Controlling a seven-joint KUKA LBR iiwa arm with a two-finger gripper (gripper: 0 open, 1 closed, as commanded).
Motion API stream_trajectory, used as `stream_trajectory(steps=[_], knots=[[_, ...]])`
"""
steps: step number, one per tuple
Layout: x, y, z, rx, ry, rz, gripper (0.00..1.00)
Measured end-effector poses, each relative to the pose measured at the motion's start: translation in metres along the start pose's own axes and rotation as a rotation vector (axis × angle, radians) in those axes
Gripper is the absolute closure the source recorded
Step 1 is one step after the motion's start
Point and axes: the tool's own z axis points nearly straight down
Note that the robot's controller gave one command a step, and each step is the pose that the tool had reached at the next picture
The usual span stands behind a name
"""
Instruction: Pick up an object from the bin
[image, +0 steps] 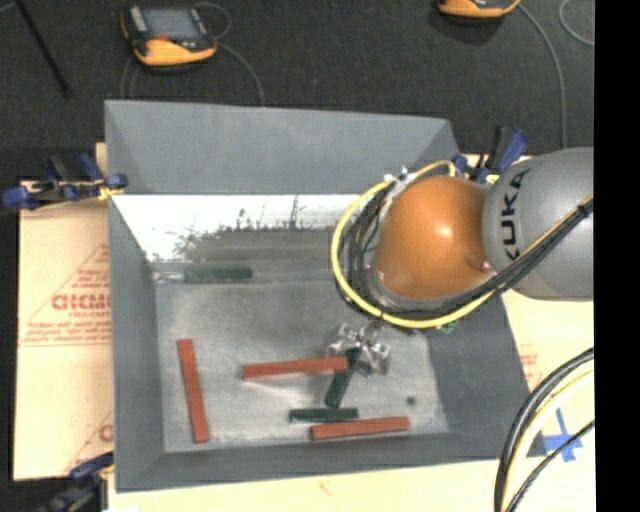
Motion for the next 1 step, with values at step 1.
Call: stream_trajectory(steps=[1], knots=[[0.0306, -0.0703, -0.1654, 0.008, -0.003, -0.080, 1.00]])
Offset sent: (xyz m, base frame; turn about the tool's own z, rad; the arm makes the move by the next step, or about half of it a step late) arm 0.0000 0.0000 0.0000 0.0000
